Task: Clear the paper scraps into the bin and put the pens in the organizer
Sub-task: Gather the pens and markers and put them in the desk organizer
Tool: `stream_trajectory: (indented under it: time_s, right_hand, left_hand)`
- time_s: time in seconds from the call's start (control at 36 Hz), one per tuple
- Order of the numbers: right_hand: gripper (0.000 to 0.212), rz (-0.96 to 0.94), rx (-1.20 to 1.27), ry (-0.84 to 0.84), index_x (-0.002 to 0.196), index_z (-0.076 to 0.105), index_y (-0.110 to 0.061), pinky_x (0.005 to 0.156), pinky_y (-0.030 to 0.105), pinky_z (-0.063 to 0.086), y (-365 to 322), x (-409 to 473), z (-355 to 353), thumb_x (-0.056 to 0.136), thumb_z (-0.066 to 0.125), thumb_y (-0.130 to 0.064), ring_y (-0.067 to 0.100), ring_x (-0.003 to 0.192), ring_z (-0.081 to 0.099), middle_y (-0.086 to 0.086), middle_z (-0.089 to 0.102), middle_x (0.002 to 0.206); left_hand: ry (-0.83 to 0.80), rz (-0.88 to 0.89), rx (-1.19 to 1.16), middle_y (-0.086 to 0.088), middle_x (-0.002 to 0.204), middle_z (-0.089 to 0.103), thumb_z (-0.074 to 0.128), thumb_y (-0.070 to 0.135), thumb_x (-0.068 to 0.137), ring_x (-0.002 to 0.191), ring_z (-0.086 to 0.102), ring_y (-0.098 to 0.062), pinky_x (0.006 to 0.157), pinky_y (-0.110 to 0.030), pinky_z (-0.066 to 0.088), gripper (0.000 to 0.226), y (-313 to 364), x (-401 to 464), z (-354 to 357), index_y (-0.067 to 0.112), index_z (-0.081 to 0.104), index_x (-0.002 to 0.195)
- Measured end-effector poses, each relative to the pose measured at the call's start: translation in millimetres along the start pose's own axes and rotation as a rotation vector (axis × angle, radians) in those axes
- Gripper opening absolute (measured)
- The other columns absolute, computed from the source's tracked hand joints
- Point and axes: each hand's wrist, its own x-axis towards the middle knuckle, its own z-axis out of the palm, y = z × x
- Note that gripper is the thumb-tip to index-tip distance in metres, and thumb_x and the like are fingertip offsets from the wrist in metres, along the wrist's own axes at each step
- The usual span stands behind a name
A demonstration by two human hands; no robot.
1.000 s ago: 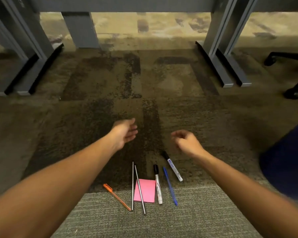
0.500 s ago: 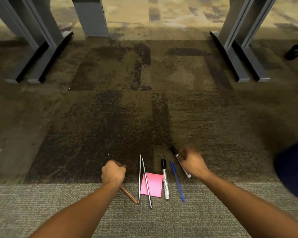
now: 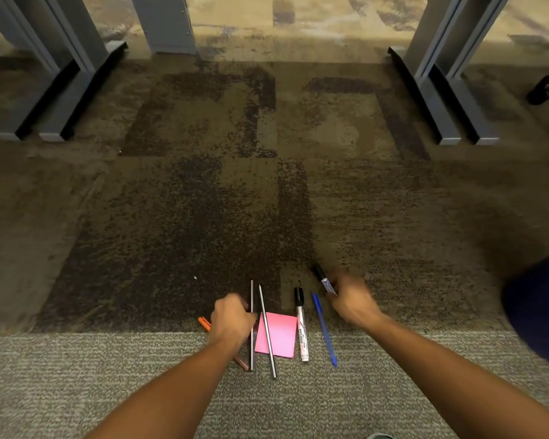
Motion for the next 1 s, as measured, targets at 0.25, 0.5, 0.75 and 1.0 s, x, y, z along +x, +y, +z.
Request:
stream_trajectory:
  time_s: [0.25,0.5,0.75,1.0]
  right_hand:
    - [0.045,0.001,0.028,-0.036,0.139,0.039,-0.008,0.054,0.021,0.039,-6.4,-4.0,-6.0,0.096,0.051,-0.014,0.017,0.079,0.058,0.018,0.049,0.124]
    - [0.015,0.011,0.217,-0.017,0.104,0.04,-0.022,0.032,0.01,0.032,-34.3,-23.1,-6.5,0.096,0.051,-0.016,0.005,0.047,0.053,0.0,0.059,0.074]
    - [0.009,0.009,0.114,-0.085,0.088,0.055,-0.02,0.044,0.015,0.039,-41.3,-44.7,20.2,0.087,0.061,-0.027,0.01,0.06,0.058,-0.003,0.062,0.077]
    - [0.051,-0.029,0.013,-0.05,0.112,0.06,-0.017,0.076,0.035,0.053,-41.9,-47.5,34.8,0.083,0.066,-0.058,0.031,0.096,0.067,0.009,0.069,0.101]
  left_hand:
    - [0.062,-0.067,-0.096,-0.024,0.107,0.068,0.058,0.024,0.085,0.101,0.063,-0.041,0.081,-0.036,0.049,0.029,4.7,-1.0,5.3,0.003,0.068,0.102]
    - [0.036,-0.067,-0.184,-0.022,0.105,0.068,0.061,0.026,0.085,0.101,0.063,-0.038,0.08,-0.033,0.047,0.021,15.5,-8.8,-1.2,0.008,0.061,0.097]
    - [0.014,0.01,-0.065,-0.01,0.088,0.069,0.076,0.045,0.074,0.085,0.067,-0.03,0.071,-0.031,0.052,0.033,18.1,-23.5,12.5,0.016,0.061,0.071]
    - [0.01,0.037,0.04,-0.009,0.094,0.069,0.078,0.047,0.073,0.088,0.067,-0.029,0.075,-0.037,0.056,0.042,18.0,-23.4,16.6,0.01,0.067,0.09]
